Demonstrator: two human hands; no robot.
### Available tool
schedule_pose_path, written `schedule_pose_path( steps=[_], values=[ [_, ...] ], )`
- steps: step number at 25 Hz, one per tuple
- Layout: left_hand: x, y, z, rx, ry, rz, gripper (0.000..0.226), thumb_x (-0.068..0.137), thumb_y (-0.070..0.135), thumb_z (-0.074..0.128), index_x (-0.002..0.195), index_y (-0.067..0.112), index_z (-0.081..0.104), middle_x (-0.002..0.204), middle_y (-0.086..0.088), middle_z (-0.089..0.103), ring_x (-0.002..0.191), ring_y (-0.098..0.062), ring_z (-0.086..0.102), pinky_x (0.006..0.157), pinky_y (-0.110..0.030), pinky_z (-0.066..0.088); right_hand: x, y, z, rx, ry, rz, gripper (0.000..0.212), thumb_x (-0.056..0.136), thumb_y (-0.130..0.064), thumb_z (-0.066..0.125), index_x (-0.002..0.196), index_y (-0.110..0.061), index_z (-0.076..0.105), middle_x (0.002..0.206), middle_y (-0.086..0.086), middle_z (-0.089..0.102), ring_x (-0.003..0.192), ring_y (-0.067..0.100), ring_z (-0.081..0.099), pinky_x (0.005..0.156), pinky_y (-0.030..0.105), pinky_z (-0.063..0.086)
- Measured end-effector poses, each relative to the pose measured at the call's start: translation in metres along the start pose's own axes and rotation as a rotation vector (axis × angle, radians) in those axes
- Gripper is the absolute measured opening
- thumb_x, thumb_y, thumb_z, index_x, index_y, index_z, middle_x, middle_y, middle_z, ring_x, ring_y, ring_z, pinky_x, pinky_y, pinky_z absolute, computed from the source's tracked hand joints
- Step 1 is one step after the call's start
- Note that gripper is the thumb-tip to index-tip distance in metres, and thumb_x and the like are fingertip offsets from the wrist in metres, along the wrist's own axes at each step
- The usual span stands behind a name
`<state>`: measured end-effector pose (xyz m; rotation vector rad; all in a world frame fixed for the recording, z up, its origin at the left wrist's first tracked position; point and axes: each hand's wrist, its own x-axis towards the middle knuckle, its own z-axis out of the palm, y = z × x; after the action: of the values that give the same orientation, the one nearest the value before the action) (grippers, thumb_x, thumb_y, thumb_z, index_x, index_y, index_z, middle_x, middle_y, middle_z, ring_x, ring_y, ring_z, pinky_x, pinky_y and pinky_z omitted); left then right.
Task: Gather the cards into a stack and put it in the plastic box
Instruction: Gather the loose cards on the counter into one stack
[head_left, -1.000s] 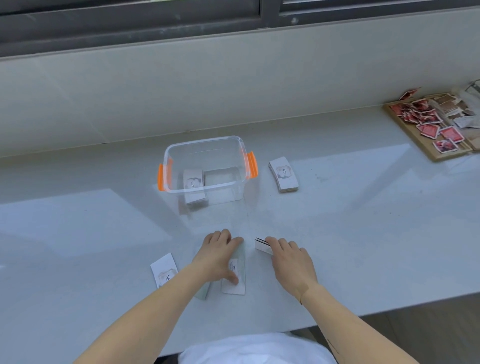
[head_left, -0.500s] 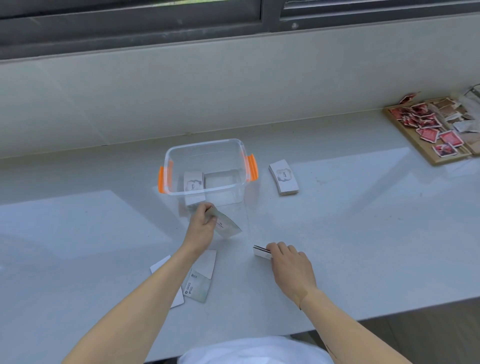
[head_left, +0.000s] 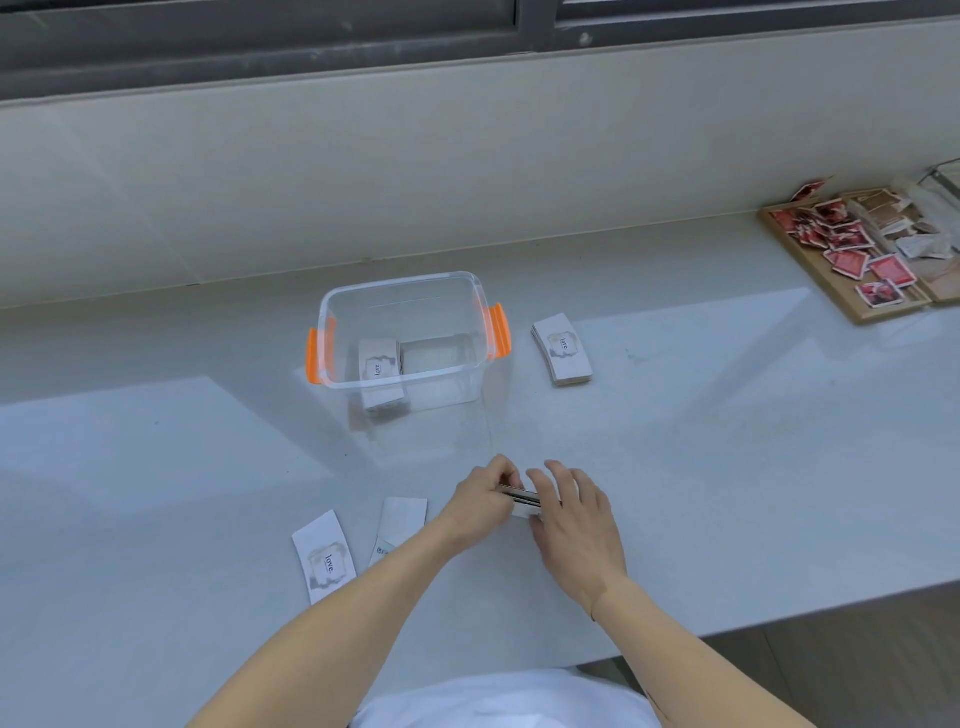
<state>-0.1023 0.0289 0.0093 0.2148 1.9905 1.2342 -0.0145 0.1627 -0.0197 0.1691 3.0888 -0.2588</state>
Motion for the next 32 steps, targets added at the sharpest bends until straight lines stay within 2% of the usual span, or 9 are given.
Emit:
schedule_pose_path(
  steps=[3,5,8,11,16,21,27,30,32],
  values=[
    [0.005,-0.004,0.009,0.239,-0.077,-0.026,0.028,0.067,0.007,0.040,0.079,0.033,0.043,0.088,0.000,0.043,0.090,-0.026,0.039,0.069,-0.031,0.031,0.001,0.001,0.001,-0.040,-0.017,-0.006,0.039,0.081,-0.015,0.062,0.118,-0.017,0.051,0.120,0.004,0.057,0.111,0.034,0.052,0.104,0.053,0.038],
    [0.007,-0.010,0.013,0.326,-0.083,-0.032,0.032,0.072,0.003,0.039,0.088,0.031,0.043,0.093,0.001,0.041,0.100,-0.027,0.035,0.078,-0.030,0.028,-0.001,-0.001,0.001,-0.066,-0.031,0.017,0.032,0.082,-0.016,0.062,0.112,-0.018,0.056,0.107,0.000,0.061,0.106,0.030,0.056,0.108,0.056,0.035],
    [0.010,-0.015,0.013,0.448,-0.102,0.036,0.035,0.070,0.003,0.041,0.095,0.026,0.044,0.099,0.002,0.048,0.105,-0.025,0.036,0.087,-0.032,0.028,-0.002,-0.003,0.002,-0.044,-0.099,0.035,0.019,0.089,-0.020,0.057,0.108,-0.020,0.057,0.093,-0.002,0.061,0.087,0.026,0.058,0.092,0.043,0.046],
    [0.009,-0.018,-0.002,0.548,-0.088,0.072,0.047,0.069,0.015,0.049,0.114,0.029,0.047,0.111,0.006,0.053,0.112,-0.022,0.036,0.092,-0.033,0.025,0.001,0.000,0.002,-0.022,-0.169,0.022,0.018,0.098,-0.026,0.041,0.113,-0.021,0.050,0.100,-0.001,0.058,0.089,0.026,0.054,0.072,0.037,0.038],
    [-0.008,-0.049,-0.073,0.987,-0.071,0.146,0.087,0.062,0.052,0.061,0.140,0.044,0.025,0.145,0.007,0.029,0.138,-0.021,0.015,0.115,-0.044,0.002,0.001,0.001,-0.001,-0.001,-0.176,0.019,0.017,0.099,-0.026,0.039,0.113,-0.023,0.049,0.100,-0.003,0.058,0.086,0.026,0.052,0.066,0.035,0.034],
    [-0.033,-0.076,-0.112,1.195,-0.121,0.136,0.114,0.051,0.069,0.070,0.146,0.039,0.014,0.141,0.006,0.027,0.134,-0.017,0.025,0.115,-0.046,0.004,0.004,0.003,-0.003,0.010,-0.206,0.027,0.019,0.099,-0.026,0.038,0.116,-0.026,0.047,0.103,-0.006,0.057,0.088,0.024,0.052,0.068,0.035,0.037],
    [-0.031,-0.080,-0.100,1.285,-0.025,0.158,0.102,0.054,0.062,0.077,0.140,0.033,0.030,0.123,0.002,0.039,0.115,-0.019,0.039,0.106,-0.040,0.023,0.005,0.002,-0.006,0.022,-0.215,0.025,0.026,0.099,-0.029,0.038,0.125,-0.029,0.044,0.110,-0.007,0.057,0.096,0.023,0.051,0.071,0.034,0.036],
    [-0.024,-0.069,-0.104,1.182,0.015,0.203,0.057,0.074,0.046,0.074,0.124,0.031,0.050,0.115,0.003,0.046,0.109,-0.021,0.046,0.095,-0.034,0.032,0.005,0.002,-0.007,0.036,-0.219,0.025,0.029,0.099,-0.029,0.038,0.128,-0.030,0.042,0.114,-0.007,0.056,0.100,0.023,0.051,0.075,0.034,0.038],
    [-0.020,-0.058,-0.111,0.873,0.019,0.155,0.029,0.085,0.029,0.069,0.111,0.030,0.058,0.109,0.006,0.052,0.105,-0.020,0.053,0.087,-0.032,0.039,0.004,0.002,-0.007,0.052,-0.212,0.025,0.032,0.099,-0.030,0.038,0.131,-0.030,0.040,0.117,-0.007,0.056,0.101,0.022,0.051,0.076,0.034,0.038]
  ],
)
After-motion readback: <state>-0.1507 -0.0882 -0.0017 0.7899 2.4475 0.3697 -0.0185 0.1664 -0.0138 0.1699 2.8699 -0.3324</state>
